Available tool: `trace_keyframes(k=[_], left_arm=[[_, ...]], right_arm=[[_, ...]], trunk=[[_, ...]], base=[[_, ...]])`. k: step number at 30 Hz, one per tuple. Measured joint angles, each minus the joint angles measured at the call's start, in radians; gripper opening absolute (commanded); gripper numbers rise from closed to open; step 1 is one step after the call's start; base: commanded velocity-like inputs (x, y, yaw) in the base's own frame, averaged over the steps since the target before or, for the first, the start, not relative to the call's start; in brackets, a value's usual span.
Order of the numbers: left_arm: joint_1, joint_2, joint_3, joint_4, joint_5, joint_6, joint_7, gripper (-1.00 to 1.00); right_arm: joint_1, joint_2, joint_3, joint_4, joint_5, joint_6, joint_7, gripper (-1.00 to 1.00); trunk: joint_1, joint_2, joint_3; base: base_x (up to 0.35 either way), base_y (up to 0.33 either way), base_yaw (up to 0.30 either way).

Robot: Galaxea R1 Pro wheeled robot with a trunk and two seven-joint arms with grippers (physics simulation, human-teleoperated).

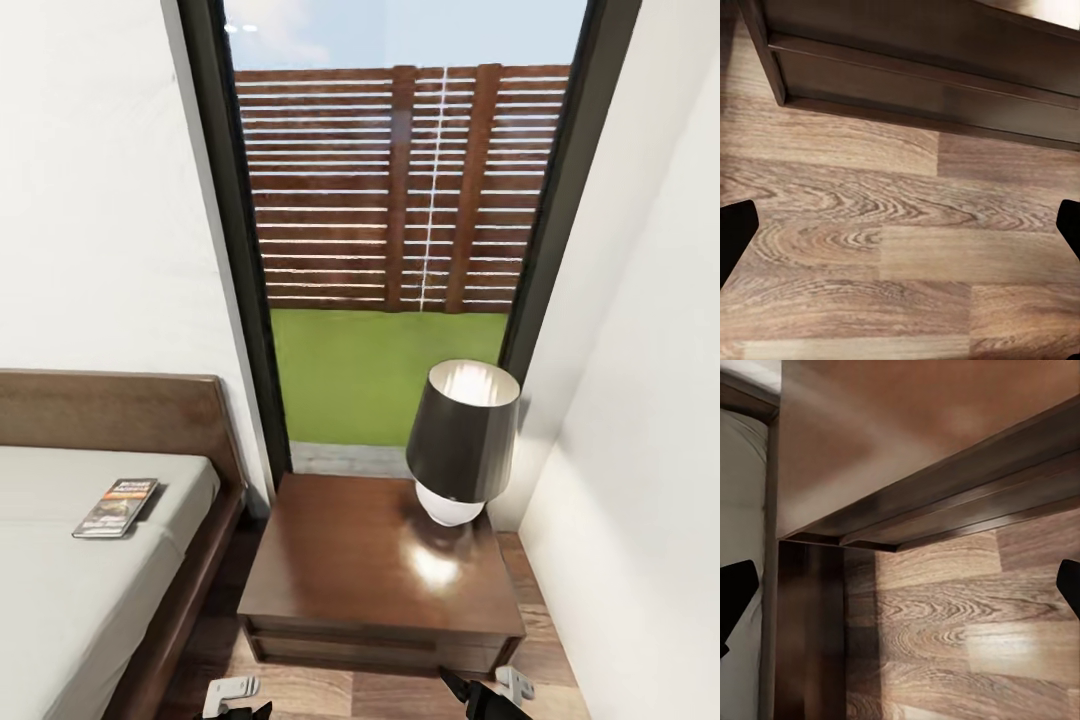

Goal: In the bedroom, move the book from the bed onto either nightstand, and place the two sandals side by side next to the bed.

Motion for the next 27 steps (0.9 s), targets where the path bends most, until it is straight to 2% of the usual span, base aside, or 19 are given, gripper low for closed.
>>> trace_keyframes(k=[10,27], left_arm=[[0.0,0.0,0.0,0.0,0.0,0.0,0.0,1.0],[0.0,0.0,0.0,0.0,0.0,0.0,0.0,1.0]], right_arm=[[0.0,0.0,0.0,0.0,0.0,0.0,0.0,1.0],[0.0,0.0,0.0,0.0,0.0,0.0,0.0,1.0]], trunk=[[0.0,0.0,0.0],[0.0,0.0,0.0]], base=[[0.247,0.002,0.0],[0.046,0.062,0.0]])
